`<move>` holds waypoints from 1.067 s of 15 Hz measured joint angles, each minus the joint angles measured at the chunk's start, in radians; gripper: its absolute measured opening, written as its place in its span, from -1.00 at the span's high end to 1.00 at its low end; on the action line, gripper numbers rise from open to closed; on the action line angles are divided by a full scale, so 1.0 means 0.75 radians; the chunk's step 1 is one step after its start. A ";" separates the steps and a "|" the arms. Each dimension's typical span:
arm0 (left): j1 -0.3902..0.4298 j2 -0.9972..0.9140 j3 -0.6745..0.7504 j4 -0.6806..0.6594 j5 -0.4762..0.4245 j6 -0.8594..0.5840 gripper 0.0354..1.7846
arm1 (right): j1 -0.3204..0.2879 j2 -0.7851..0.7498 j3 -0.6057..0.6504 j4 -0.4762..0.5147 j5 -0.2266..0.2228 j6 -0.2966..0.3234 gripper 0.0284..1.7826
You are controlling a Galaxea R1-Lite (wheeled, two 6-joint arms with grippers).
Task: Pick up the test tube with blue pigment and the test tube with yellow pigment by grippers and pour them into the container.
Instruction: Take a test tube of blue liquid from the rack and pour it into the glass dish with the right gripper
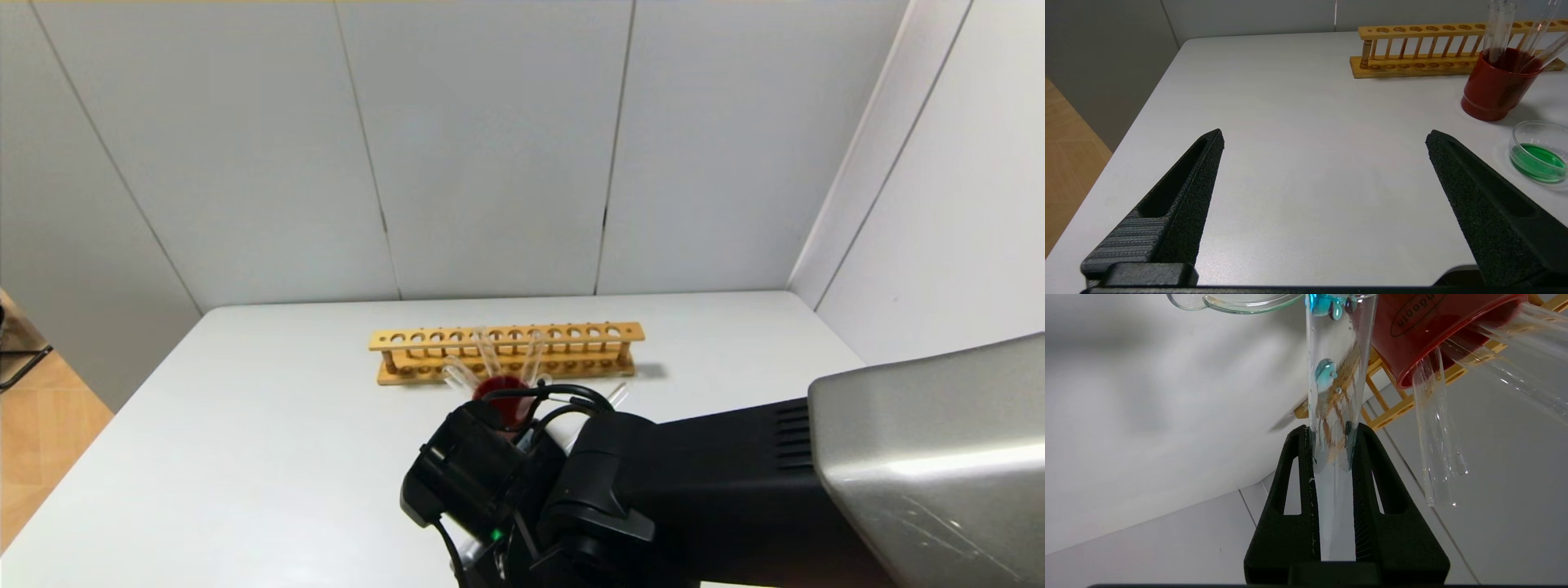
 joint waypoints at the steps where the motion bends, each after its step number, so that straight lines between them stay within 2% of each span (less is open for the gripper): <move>1: 0.000 0.000 0.000 -0.001 0.000 -0.001 -0.96 | 0.001 0.001 -0.001 0.000 -0.008 -0.001 0.66; 10: 0.000 0.000 -0.001 -0.001 0.000 0.000 -0.96 | 0.028 0.001 -0.007 -0.009 -0.101 -0.053 0.66; 16: 0.000 0.000 -0.001 -0.001 -0.001 0.000 -0.96 | 0.024 0.020 -0.035 0.000 -0.102 -0.058 0.66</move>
